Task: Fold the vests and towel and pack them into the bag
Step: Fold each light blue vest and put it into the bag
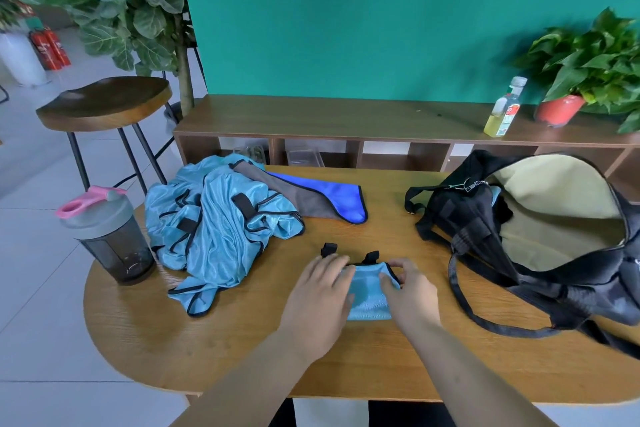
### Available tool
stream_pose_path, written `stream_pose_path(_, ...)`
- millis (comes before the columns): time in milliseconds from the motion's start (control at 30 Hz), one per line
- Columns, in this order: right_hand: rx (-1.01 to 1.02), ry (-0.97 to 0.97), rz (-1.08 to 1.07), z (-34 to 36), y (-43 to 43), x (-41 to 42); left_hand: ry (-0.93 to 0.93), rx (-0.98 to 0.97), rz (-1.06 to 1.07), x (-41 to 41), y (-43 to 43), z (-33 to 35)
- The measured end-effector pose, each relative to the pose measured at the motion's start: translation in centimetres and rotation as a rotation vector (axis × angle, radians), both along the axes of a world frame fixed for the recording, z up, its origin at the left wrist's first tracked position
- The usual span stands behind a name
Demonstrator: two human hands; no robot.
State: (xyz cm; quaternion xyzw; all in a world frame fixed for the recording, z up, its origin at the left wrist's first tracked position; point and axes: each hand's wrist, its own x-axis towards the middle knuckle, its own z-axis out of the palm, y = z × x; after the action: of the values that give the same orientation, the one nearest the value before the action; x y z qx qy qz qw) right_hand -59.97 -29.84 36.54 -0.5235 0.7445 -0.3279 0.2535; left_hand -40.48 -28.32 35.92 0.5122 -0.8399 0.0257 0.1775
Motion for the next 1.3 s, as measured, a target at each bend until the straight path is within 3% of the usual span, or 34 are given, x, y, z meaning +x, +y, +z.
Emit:
stream_pose_path(67, -0.006, 0.096, -0.007, 0.0, 0.4, 0.3, -0.070, 0.110, -0.030, -0.5, -0.3, -0.5)
stream_pose_path(133, -0.148, 0.359, 0.010, -0.2, 0.7, 0.5, -0.113, 0.196, -0.004, -0.5, -0.6, -1.2)
stream_pose_path(233, -0.372, 0.636, 0.237, -1.3, 0.7, 0.8, -0.163, 0.193, -0.009, -0.3, -0.9, -1.8)
stream_pose_path(300, -0.341, 0.732, 0.371, -1.6, 0.5, 1.1, -0.163, 0.139, -0.014, -0.1, -0.9, -2.1)
stream_pose_path(500, -0.253, 0.918, 0.444, -2.0, 1.0, 1.2, -0.132, 0.032, -0.038, -0.1, 0.1, -2.0)
stream_pose_path(667, -0.243, 0.938, 0.455, -2.5, 1.4, 0.5, -0.156, 0.101, -0.038, 0.1, 0.1, -1.7)
stream_pose_path(867, 0.001, 0.647, 0.532, -2.2, 1.8, 0.0, -0.205, 0.242, -0.065, 0.4, -0.5, -2.0)
stream_pose_path(1300, 0.142, 0.702, 0.508, -1.1, 2.0, 1.1, -0.299, 0.263, 0.005, 0.1, -0.6, -1.5)
